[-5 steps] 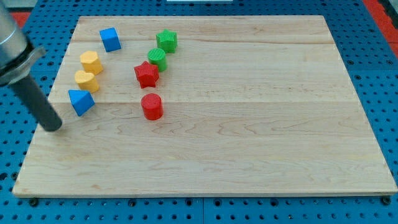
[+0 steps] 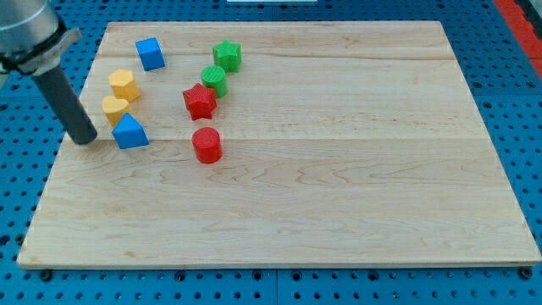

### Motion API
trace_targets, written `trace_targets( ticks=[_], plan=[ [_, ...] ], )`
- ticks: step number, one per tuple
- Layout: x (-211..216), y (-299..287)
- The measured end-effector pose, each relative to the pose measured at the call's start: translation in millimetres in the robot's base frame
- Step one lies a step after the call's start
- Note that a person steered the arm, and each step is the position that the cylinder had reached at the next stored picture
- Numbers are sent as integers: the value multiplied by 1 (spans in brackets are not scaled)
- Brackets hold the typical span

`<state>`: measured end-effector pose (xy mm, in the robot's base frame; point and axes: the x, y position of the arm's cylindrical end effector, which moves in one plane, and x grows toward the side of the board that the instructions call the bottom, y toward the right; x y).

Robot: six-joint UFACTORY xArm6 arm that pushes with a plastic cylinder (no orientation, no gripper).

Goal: Push the yellow blocks and blue cube to the left side of the green blocks

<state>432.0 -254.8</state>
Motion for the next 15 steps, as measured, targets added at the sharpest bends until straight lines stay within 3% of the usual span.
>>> trace_targets(
  ticks=[2,6,7,8,10,11,12,15],
  plan=[
    [-13,5],
    [-81,110],
    [-34,71],
    [-43,8],
    [-95,57],
    [-106,-2],
    [-165,2],
    [-208,166]
  ],
)
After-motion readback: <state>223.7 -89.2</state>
